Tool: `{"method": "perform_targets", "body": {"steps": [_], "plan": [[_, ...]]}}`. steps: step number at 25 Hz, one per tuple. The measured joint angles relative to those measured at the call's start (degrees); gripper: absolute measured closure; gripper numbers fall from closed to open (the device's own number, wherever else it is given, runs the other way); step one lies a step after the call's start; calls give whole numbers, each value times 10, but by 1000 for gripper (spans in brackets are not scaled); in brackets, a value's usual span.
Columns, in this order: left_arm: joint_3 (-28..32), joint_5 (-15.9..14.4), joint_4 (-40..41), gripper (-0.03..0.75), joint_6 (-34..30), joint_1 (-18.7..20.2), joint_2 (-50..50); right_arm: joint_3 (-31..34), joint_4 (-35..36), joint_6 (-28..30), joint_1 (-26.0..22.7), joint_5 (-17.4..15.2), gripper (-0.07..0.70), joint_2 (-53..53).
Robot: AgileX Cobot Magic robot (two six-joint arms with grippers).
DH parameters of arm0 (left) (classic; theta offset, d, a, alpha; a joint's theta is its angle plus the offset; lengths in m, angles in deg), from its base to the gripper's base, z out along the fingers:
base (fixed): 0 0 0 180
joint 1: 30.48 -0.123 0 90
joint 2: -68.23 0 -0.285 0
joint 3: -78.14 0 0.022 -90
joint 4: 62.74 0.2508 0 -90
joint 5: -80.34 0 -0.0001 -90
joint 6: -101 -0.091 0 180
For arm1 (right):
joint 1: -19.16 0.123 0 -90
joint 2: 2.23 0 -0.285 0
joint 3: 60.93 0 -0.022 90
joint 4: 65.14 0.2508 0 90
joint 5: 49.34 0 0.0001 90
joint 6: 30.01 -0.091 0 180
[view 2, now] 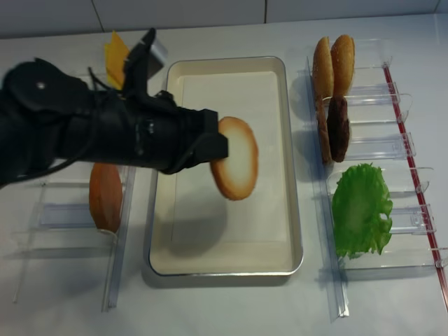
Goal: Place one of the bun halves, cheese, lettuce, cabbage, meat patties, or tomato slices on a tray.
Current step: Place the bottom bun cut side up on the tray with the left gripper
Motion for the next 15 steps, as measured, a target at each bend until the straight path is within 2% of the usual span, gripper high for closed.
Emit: {"method": "perform_targets", "body": {"steps": [4, 6, 11, 15], "plan": [[1, -16, -57, 559, -61, -2, 57, 0, 0, 0, 0, 0, 230, 0], [1, -36, -63, 559, -75, -9, 82, 0, 0, 0, 0, 0, 230, 0], [1, -67, -79, 559, -106, -51, 124, 0, 0, 0, 0, 0, 230, 0], [1, -94, -127, 561, -144, -80, 137, 0, 0, 0, 0, 0, 230, 0]]}}
